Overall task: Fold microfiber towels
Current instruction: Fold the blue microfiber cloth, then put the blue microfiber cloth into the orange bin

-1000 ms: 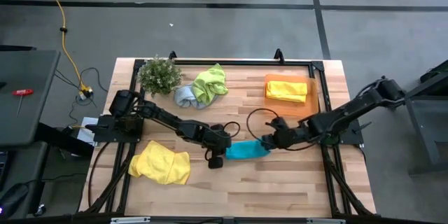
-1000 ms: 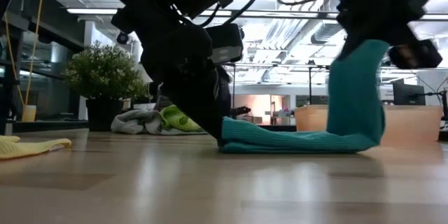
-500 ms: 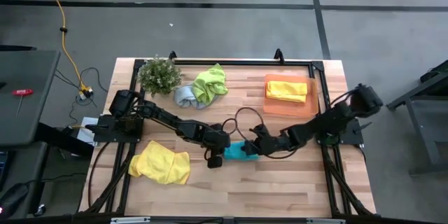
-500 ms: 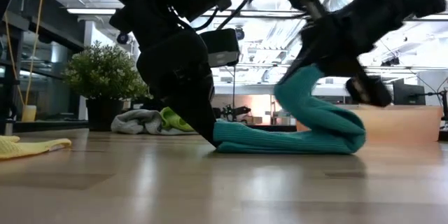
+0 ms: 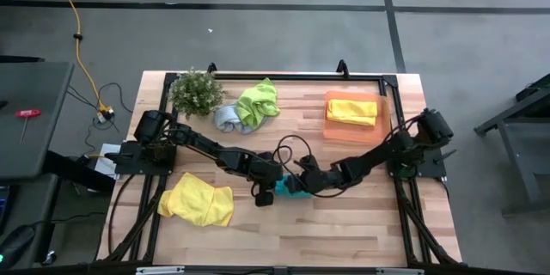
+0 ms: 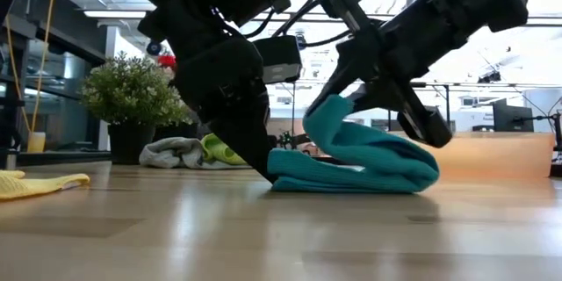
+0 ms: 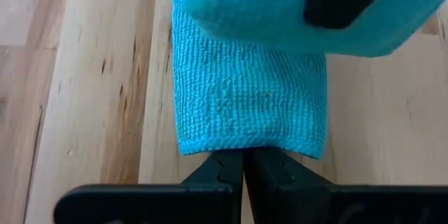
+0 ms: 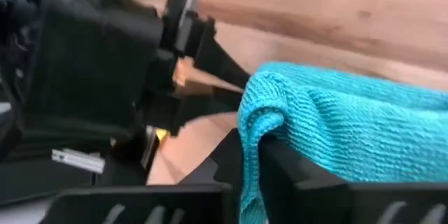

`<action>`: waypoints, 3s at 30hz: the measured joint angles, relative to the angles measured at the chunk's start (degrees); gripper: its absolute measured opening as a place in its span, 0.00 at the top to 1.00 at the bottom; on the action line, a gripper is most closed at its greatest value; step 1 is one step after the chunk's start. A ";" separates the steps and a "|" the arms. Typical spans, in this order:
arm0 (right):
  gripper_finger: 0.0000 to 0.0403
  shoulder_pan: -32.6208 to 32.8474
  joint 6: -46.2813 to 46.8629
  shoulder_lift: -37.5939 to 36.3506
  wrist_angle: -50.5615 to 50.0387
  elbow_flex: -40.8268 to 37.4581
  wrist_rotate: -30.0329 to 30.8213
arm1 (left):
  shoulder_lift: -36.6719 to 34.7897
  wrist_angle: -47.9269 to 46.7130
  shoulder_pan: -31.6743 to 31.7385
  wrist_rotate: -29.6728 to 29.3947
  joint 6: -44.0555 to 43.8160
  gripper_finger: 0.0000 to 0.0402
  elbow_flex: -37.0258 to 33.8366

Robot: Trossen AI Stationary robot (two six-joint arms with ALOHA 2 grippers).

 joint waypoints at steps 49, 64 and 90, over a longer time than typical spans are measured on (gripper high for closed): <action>0.41 -12.50 -70.12 -7.72 -23.14 0.27 -25.96 | -35.81 6.89 -7.19 -3.40 -5.01 1.00 -0.37; 0.48 -7.70 -74.68 1.46 -22.56 0.53 -19.01 | -36.00 10.01 -10.43 -8.38 -8.00 1.00 -0.33; 0.99 -14.30 -66.53 -25.21 -42.19 0.15 -25.75 | -56.47 -5.91 -8.48 -15.62 -0.43 1.00 -0.33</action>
